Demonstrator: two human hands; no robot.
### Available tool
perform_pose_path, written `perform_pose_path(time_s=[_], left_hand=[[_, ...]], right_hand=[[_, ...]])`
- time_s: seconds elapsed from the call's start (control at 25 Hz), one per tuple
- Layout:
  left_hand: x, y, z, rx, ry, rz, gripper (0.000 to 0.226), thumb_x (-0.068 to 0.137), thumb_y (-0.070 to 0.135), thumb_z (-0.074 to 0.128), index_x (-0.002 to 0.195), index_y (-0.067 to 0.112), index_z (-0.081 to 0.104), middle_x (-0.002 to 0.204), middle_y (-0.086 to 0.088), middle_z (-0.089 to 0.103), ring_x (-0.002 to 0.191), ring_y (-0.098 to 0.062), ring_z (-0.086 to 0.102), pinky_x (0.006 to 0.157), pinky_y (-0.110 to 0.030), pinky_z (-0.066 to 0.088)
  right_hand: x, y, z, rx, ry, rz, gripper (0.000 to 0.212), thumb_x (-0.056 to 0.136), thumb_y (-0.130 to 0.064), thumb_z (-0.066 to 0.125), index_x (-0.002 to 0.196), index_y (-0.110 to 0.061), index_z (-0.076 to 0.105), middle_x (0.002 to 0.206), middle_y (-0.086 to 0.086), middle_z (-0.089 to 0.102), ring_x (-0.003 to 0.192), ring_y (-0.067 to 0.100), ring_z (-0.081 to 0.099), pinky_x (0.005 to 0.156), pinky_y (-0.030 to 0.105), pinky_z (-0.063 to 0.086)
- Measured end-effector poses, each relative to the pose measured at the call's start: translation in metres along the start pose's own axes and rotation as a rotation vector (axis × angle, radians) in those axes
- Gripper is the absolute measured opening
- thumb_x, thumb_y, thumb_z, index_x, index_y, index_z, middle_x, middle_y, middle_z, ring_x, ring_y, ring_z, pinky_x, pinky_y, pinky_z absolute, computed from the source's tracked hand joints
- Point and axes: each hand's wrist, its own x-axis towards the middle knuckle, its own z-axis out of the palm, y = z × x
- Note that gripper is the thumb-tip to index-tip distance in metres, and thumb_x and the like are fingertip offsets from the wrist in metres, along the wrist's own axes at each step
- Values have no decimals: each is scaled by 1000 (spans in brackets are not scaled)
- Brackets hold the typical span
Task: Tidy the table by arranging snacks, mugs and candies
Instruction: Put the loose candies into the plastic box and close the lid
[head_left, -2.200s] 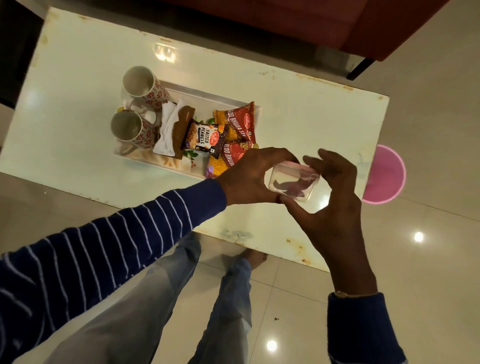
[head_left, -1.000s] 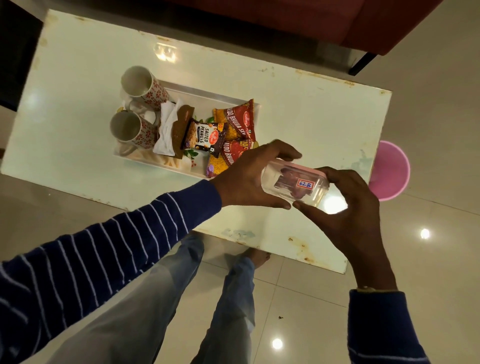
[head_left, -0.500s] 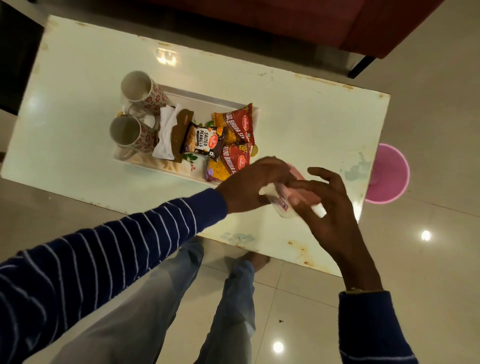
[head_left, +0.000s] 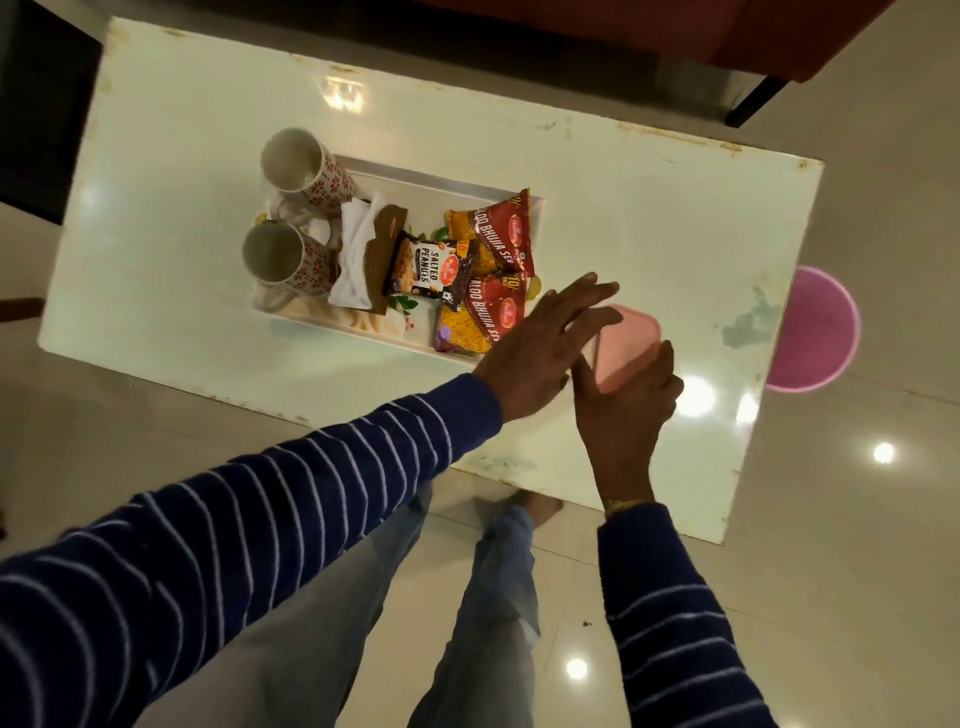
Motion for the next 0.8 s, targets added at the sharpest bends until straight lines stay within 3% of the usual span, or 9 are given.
perform_pose_path(time_s=[0.16,0.32,0.64,0.8], left_hand=[[-27,-24,-9,72,-187,-33,100,65,4,88,148,15,34,160,-11,24,149,-30,20,114,-43,34],[-45,-44,-19,113,-289,-60,101,70,13,87,152,11,27,160,-12,24,150,-30,18,118,-38,23],[-50,-64,-16,30,-262,-65,96,76,18,83,152,10,26,161,-11,24,150,-27,15,120,-40,24],[-57,-67,-15,33,-250,-84,95,76,20,83,152,9,27,160,-11,26,150,-28,17,119,-37,19]], right_hand=[[7,5,53,-62,28,38,101,85,-52,68,154,-4,13,140,23,35,124,39,40,95,46,44],[14,16,82,-119,78,52,105,85,-63,61,154,-3,9,140,26,35,121,44,40,100,55,42],[20,25,103,-147,159,28,108,86,-69,53,155,-1,6,144,26,34,126,44,37,106,52,33],[23,23,101,-208,108,27,115,82,-73,55,154,1,3,146,28,32,120,49,41,99,57,41]])
